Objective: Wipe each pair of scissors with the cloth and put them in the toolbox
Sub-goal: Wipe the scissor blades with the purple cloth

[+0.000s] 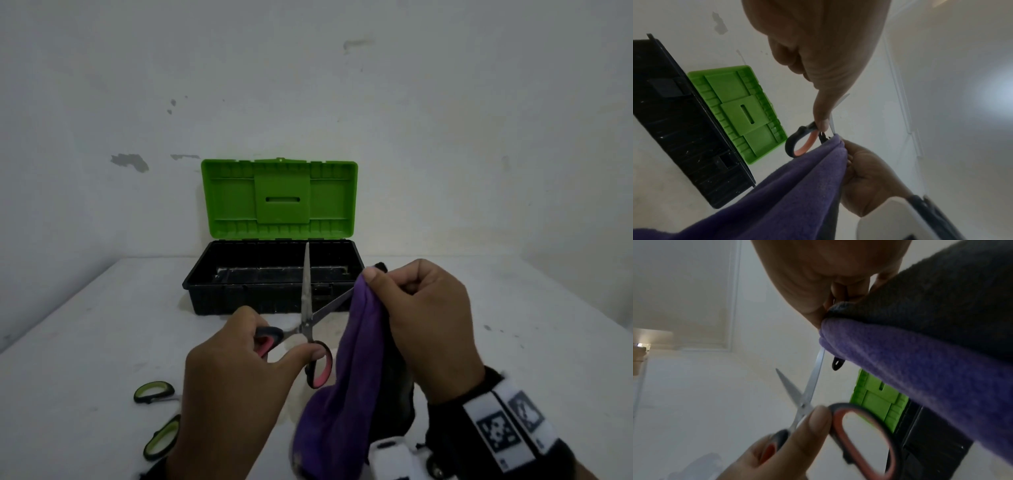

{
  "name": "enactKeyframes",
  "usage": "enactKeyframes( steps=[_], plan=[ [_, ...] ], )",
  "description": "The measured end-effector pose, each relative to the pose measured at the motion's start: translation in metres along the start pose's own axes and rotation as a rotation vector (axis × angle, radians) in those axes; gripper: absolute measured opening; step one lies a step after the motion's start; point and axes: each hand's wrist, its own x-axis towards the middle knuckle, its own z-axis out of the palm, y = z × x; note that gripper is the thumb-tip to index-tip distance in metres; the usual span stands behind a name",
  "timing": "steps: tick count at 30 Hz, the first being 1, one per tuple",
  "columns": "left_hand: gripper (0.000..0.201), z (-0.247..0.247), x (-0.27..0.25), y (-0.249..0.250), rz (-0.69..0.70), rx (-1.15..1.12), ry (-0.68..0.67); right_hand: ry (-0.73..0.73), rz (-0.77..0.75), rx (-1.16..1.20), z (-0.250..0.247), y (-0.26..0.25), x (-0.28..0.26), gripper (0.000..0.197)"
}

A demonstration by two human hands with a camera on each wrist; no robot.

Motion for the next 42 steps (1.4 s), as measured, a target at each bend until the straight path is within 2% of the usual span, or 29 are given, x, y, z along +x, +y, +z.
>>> enactKeyframes(
  steps=[2, 5, 7, 10, 16, 19, 23, 27, 32, 36, 42],
  plan=[
    [0.053, 0.002, 0.001, -0.001, -0.124, -0.018, 0.0, 0.046, -0.029, -0.021, -0.006, 0.003, 0.009, 0.028],
    [0.055, -0.001, 0.005, 0.0, -0.24, -0.104, -0.043, 0.066, -0.07, -0.008, -0.016, 0.003, 0.014, 0.024],
    [0.06, -0.002, 0.007, 0.0, -0.305, -0.186, -0.073, 0.014, -0.11, 0.018, -0.017, 0.002, 0.007, 0.023],
    [0.058, 0.0, 0.009, -0.002, -0.398, -0.382, -0.12, -0.075, -0.182, 0.014, -0.011, 0.004, -0.009, 0.021],
    [0.067, 0.006, 0.01, 0.001, -0.532, -0.731, -0.305, -0.232, -0.29, 0.055, 0.003, 0.006, -0.026, 0.024],
    [0.064, 0.005, 0.011, 0.002, -0.569, -0.83, -0.384, -0.229, -0.284, 0.076, 0.006, 0.003, -0.029, 0.022],
    [0.059, 0.007, 0.011, 0.0, -0.583, -0.826, -0.425, -0.127, -0.198, 0.103, 0.008, 0.008, -0.022, 0.021],
    [0.055, 0.008, 0.009, 0.0, -0.579, -0.804, -0.432, -0.201, -0.17, 0.121, 0.01, 0.006, -0.031, 0.021],
    [0.057, 0.011, 0.009, -0.001, -0.517, -0.725, -0.394, -0.125, -0.066, 0.21, 0.007, 0.009, -0.019, 0.022],
    [0.057, 0.01, 0.011, -0.003, -0.518, -0.747, -0.411, -0.192, -0.06, 0.24, 0.009, 0.003, -0.027, 0.024],
    [0.06, 0.013, 0.011, -0.007, -0.486, -0.705, -0.401, -0.118, -0.094, 0.205, 0.01, 0.009, -0.018, 0.022]
  ],
)
